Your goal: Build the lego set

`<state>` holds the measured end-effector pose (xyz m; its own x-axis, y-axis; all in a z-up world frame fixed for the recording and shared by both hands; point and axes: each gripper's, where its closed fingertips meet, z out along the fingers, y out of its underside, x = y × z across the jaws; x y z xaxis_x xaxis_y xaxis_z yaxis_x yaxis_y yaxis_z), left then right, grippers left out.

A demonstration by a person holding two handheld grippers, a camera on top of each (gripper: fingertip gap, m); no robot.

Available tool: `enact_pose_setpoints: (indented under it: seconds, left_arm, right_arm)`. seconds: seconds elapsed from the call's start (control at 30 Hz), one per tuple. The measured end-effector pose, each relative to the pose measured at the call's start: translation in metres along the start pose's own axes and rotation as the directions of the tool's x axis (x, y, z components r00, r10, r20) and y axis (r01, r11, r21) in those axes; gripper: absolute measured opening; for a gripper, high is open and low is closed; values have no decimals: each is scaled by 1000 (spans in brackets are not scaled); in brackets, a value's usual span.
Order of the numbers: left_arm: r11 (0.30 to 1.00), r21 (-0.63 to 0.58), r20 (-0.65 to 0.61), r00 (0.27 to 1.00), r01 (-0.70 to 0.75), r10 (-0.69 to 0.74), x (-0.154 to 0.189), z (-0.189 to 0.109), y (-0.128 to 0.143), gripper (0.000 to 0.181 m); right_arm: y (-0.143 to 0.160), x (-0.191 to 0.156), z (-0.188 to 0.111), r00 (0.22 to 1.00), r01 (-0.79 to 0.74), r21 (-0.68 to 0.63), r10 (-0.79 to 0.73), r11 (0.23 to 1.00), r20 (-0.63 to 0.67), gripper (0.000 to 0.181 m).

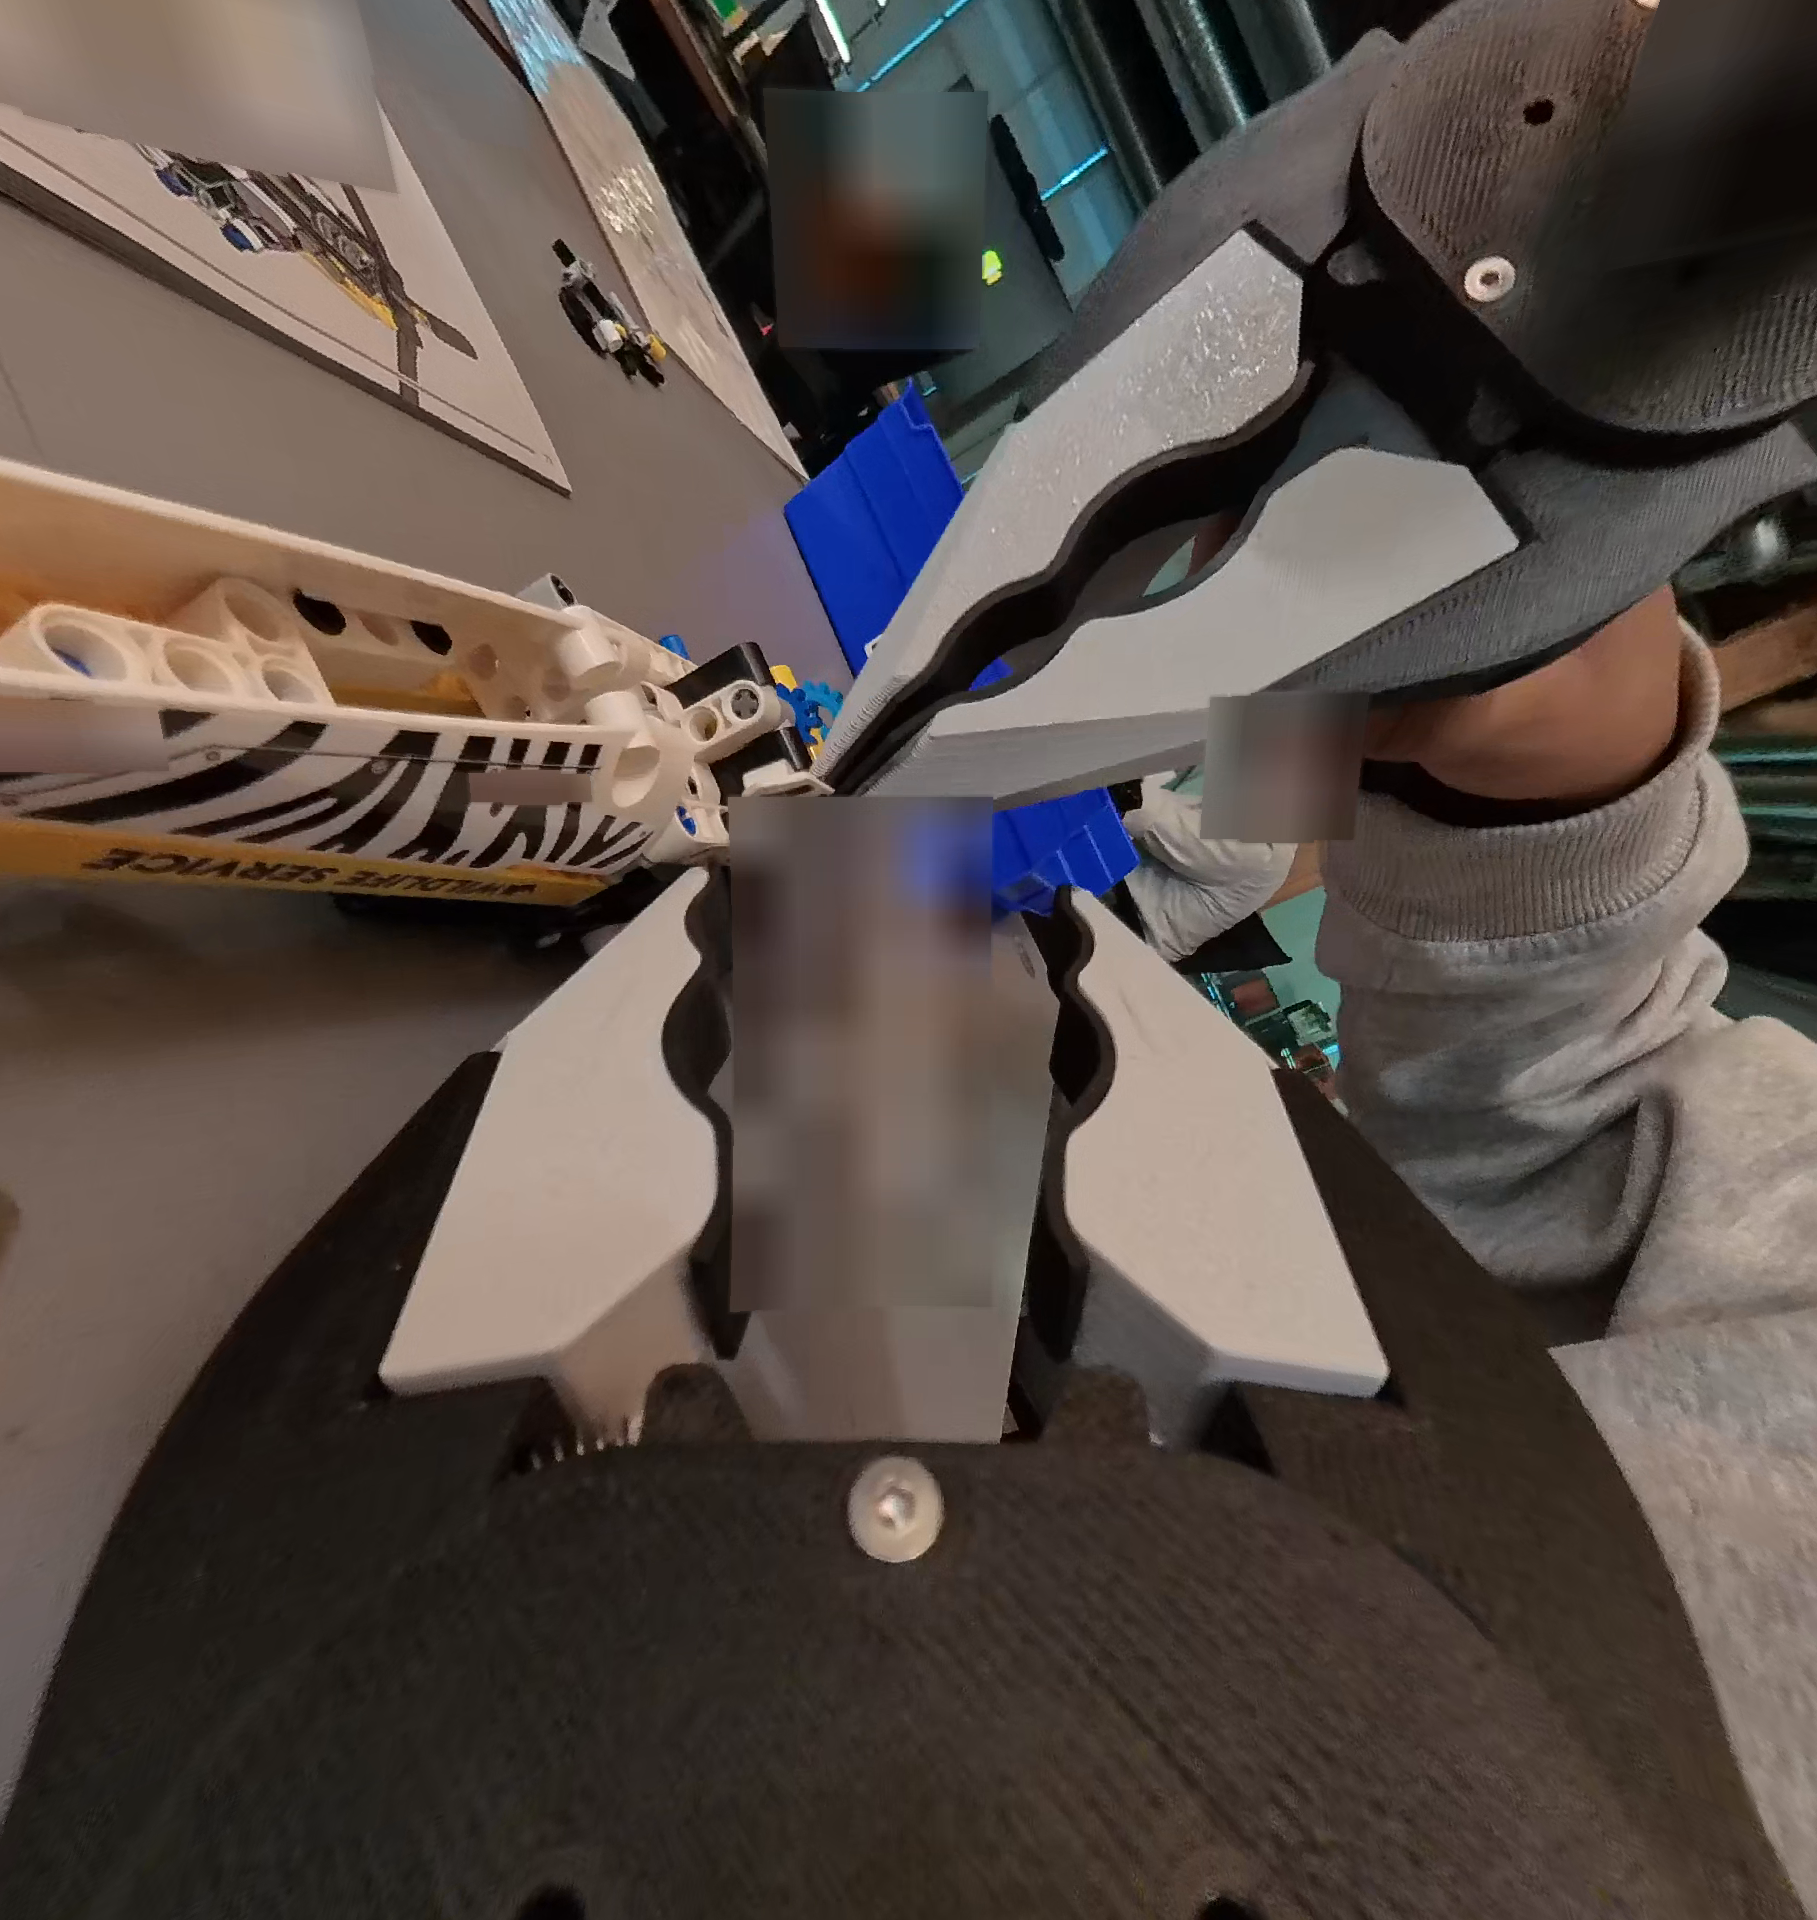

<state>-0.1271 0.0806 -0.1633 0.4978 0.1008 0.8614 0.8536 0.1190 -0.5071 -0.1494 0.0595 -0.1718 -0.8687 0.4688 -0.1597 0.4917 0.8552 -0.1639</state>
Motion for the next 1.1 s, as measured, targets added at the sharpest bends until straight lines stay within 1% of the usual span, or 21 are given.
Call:
enact_pose_setpoints:
  seconds: [0.03,0.23,0.4,0.47,0.5,0.63,0.73,0.83,0.97,1.1]
  left_arm:
    - [1000,-3,0,1000,-1,1,0,0,0,60]
    - [999,-28,-2,1000,-26,26,2,3,4,56]
    - [999,-31,-5,1000,-31,31,2,4,4,56]
    - [999,-5,-38,998,-40,40,7,2,1,44]
    - [999,-4,-35,999,-33,32,7,2,0,41]
    - [1000,-25,-40,999,-7,6,6,1,4,47]
    - [997,-63,-32,999,36,-38,3,1,10,55]
    - [995,-79,-16,998,55,-56,0,2,12,57]
    - [997,-31,11,998,67,-67,-5,1,4,68]
    - [995,35,-3,996,89,-88,-6,-2,-7,69]
  right_arm:
    - [0,0,0,1000,-6,-9,7,1000,15,0]
    - [-1,-1,0,996,-42,-74,47,996,78,0]
    - [-1,-1,1,995,-48,-135,59,990,74,0]
    - [-2,-3,2,995,-38,-156,51,987,83,0]
    - [-3,-4,3,995,-33,-165,49,986,92,0]
    - [-5,-2,4,996,-14,-175,28,984,81,0]
    - [-7,0,3,998,4,-159,6,987,62,0]
    - [-8,2,3,999,30,-133,-24,991,43,0]
    - [-10,3,3,995,104,-88,-105,991,-4,0]
    - [-10,2,3,983,169,-42,-171,985,-61,0]
